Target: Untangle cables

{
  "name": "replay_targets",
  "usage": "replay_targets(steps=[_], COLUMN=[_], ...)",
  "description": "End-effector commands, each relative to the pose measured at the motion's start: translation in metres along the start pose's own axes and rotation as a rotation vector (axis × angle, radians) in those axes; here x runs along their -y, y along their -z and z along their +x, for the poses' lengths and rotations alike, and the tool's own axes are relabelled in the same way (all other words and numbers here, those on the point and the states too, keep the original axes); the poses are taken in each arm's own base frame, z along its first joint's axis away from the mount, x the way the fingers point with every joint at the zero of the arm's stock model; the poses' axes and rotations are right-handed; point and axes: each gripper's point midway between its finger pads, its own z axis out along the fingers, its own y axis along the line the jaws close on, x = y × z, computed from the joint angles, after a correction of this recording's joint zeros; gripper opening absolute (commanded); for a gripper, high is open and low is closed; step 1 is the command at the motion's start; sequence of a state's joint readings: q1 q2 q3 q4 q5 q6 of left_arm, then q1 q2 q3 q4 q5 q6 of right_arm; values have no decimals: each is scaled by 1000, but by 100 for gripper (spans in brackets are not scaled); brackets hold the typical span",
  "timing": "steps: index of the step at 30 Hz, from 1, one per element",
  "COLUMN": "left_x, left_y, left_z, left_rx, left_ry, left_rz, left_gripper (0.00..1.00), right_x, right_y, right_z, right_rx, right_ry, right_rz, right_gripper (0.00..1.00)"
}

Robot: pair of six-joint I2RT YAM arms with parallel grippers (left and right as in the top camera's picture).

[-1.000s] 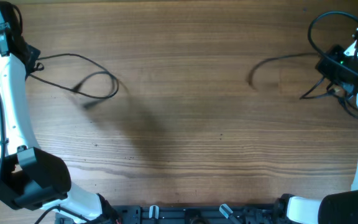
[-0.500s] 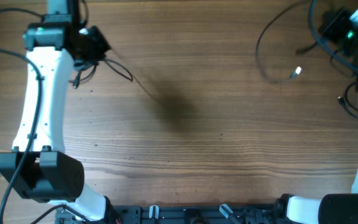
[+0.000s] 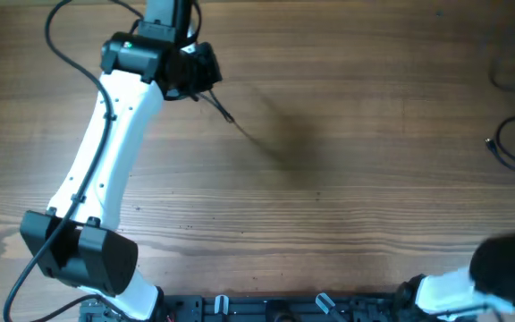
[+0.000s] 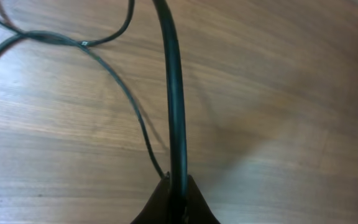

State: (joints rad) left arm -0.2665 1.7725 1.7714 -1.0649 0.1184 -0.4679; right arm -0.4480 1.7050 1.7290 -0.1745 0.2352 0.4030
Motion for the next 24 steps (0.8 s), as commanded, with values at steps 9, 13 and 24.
replay_targets(steps=[9, 13, 24], left_x=[70, 77, 77], left_y=[11, 12, 12], left_z=[17, 17, 18], left_rx=[49, 60, 59], left_ry=[-155, -168, -168], left_rz=[132, 147, 147], left_gripper=[5, 6, 6], right_x=[73, 73, -32], right_y=[-111, -109, -28], right_z=[148, 157, 186], right_rx=[-217, -256, -661], right_ry=[48, 50, -97], right_rz=[127, 117, -445], right_gripper=[14, 100, 100])
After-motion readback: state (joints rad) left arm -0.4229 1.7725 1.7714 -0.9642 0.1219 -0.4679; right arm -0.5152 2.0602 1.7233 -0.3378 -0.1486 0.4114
